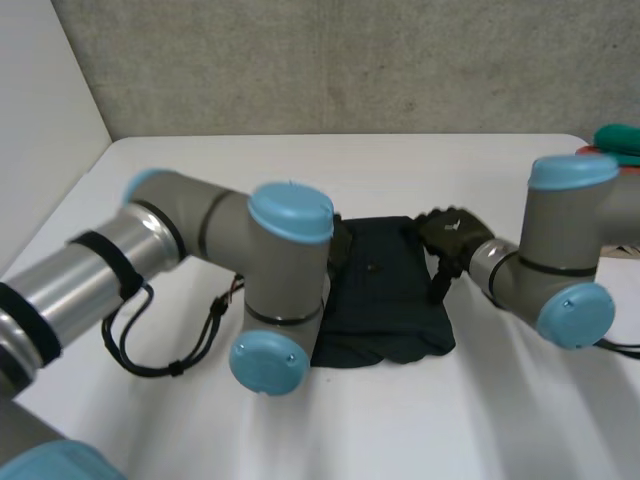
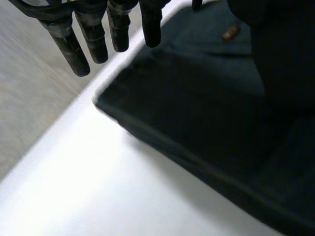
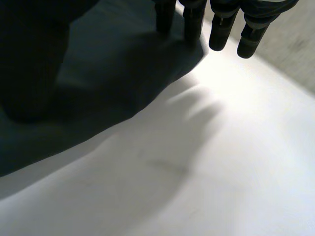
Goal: Fold the laundry.
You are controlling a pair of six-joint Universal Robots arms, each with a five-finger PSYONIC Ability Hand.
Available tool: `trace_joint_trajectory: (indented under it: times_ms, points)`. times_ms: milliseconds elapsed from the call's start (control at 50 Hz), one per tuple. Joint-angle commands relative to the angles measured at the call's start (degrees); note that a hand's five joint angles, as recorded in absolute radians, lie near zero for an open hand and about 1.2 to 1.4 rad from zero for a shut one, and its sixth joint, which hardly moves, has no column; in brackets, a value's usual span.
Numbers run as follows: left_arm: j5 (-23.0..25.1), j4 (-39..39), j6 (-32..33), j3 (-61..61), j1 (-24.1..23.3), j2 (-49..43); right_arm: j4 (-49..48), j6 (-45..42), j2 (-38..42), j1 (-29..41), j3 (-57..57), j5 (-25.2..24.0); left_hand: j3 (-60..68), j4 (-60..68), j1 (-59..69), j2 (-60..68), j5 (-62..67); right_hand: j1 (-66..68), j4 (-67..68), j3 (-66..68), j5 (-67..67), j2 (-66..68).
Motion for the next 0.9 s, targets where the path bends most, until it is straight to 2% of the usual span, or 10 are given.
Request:
trace_joint_trajectory:
  times_ms: [20, 100, 180, 200, 360, 420, 540, 720, 900]
  points:
    - [2.2, 0.0, -1.4, -1.1, 0.3, 10.6, -2.5, -0.2, -12.1, 0.0, 5.3, 0.1, -1.3, -0.9, -0.3, -0.9, -2.1, 0.0, -2.2, -1.3, -2.5, 0.5]
    - [7.1, -0.1, -4.2, -5.1, 0.9, 15.7, -8.6, -0.5, -16.7, 0.6, 13.5, 0.1, -1.3, -0.9, -0.3, -0.9, -2.1, 0.0, -2.2, -1.3, -2.5, 0.5]
    - [12.8, 0.0, -7.9, -11.8, 3.4, 21.7, -16.9, -1.1, -23.2, 2.8, 25.4, 0.1, -1.5, -1.1, -0.5, -1.0, -2.2, 0.0, -2.2, -1.3, -2.5, 0.5]
    - [15.7, 0.1, -9.6, -14.9, 5.0, 24.0, -18.7, -1.2, -24.2, 3.3, 27.9, 0.0, -1.5, -1.1, -0.5, -1.0, -2.2, 0.0, -2.2, -1.3, -2.5, 0.5]
    - [32.6, 3.0, -18.0, -27.5, 10.9, 31.7, -35.7, -1.2, -25.7, 8.5, 48.3, -0.9, -0.8, -0.4, 0.2, -0.4, -1.5, 0.0, -2.2, -1.3, -2.5, 0.5]
    - [35.8, 5.3, -19.3, -31.1, 12.4, 34.0, -40.9, -1.2, -25.2, 9.3, 51.3, -0.8, -0.8, -0.4, 0.2, -0.4, -1.5, 0.0, -2.2, -1.3, -2.5, 0.5]
    - [36.2, 9.2, -19.6, -33.8, 12.8, 35.1, -49.5, -2.3, -19.9, 9.6, 51.1, -0.3, -0.8, -0.4, 0.2, -0.4, -1.5, 0.0, -2.2, -1.3, -2.5, 0.5]
    - [36.3, 9.8, -19.6, -34.6, 12.4, 35.6, -52.4, -6.5, -11.4, 9.4, 45.6, 0.1, -0.8, -0.4, 0.2, -0.4, -1.5, 0.0, -2.2, -1.3, -2.5, 0.5]
    - [36.9, 10.2, -19.6, -35.5, 12.2, 36.9, -55.6, -7.1, -10.1, 9.6, 42.9, 0.2, -0.8, -0.4, 0.2, -0.4, -1.5, 0.0, -2.2, -1.3, -2.5, 0.5]
